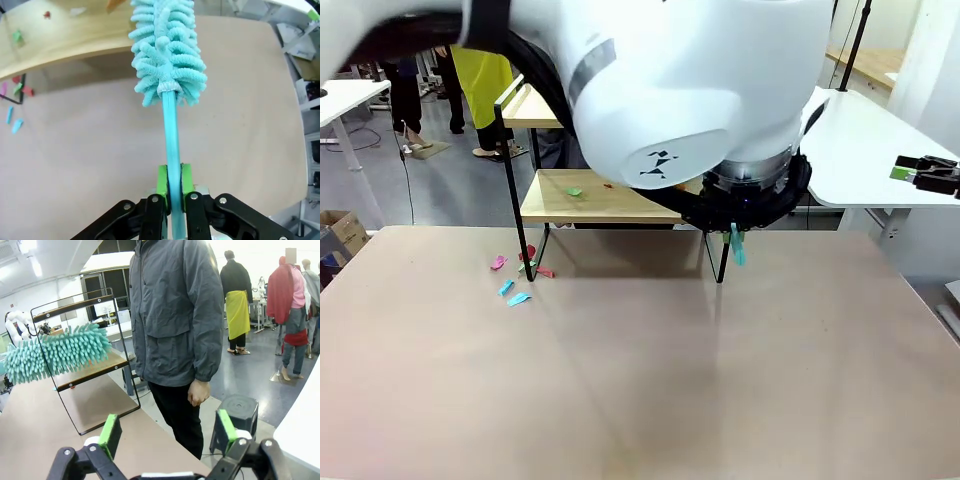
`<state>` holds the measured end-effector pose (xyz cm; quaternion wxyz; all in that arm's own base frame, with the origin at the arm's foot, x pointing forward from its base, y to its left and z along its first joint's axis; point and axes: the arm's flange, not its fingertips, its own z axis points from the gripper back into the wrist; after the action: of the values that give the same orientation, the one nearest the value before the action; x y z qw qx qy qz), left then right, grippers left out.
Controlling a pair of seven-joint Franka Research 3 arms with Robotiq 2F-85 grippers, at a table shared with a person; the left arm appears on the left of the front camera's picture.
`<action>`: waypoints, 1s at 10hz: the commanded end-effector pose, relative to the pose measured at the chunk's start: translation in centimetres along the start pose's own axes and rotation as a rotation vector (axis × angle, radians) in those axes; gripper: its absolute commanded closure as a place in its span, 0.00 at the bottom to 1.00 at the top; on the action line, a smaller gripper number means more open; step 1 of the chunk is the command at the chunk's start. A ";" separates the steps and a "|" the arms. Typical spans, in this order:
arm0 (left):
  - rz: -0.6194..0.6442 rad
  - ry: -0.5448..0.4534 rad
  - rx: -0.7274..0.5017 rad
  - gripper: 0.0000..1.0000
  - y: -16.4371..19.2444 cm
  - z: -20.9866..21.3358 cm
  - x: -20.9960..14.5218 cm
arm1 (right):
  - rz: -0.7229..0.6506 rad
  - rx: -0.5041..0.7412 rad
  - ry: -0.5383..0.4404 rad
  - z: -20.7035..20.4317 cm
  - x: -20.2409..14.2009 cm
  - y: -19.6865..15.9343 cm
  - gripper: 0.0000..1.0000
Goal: Clean the shelf.
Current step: Clean the specific section of the Shelf indicated by the human with the Duster.
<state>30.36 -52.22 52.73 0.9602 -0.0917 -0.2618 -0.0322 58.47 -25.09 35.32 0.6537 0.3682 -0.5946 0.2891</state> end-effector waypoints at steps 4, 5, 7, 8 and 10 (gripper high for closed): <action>0.006 0.082 0.037 0.87 -1.1 -3.4 1.5 | 0.005 -0.002 -0.005 -0.1 0.3 0.0 0.00; 0.002 0.096 0.043 0.87 -0.9 -3.8 1.6 | 0.005 -0.002 -0.005 -0.1 0.3 0.0 0.00; 0.017 0.070 0.036 0.87 -0.6 -4.1 0.9 | 0.005 -0.002 -0.005 -0.1 0.3 0.0 0.00; 0.017 0.070 0.036 0.87 -0.6 -4.1 0.9 | 0.005 -0.002 -0.005 -0.1 0.3 0.0 0.00; -0.016 0.090 0.098 0.87 0.0 -3.9 2.1 | 0.005 -0.002 -0.005 -0.1 0.3 0.0 0.00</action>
<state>33.62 -53.59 49.63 0.9737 -0.0596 -0.2185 -0.0264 58.47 -25.09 35.32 0.6537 0.3682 -0.5946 0.2891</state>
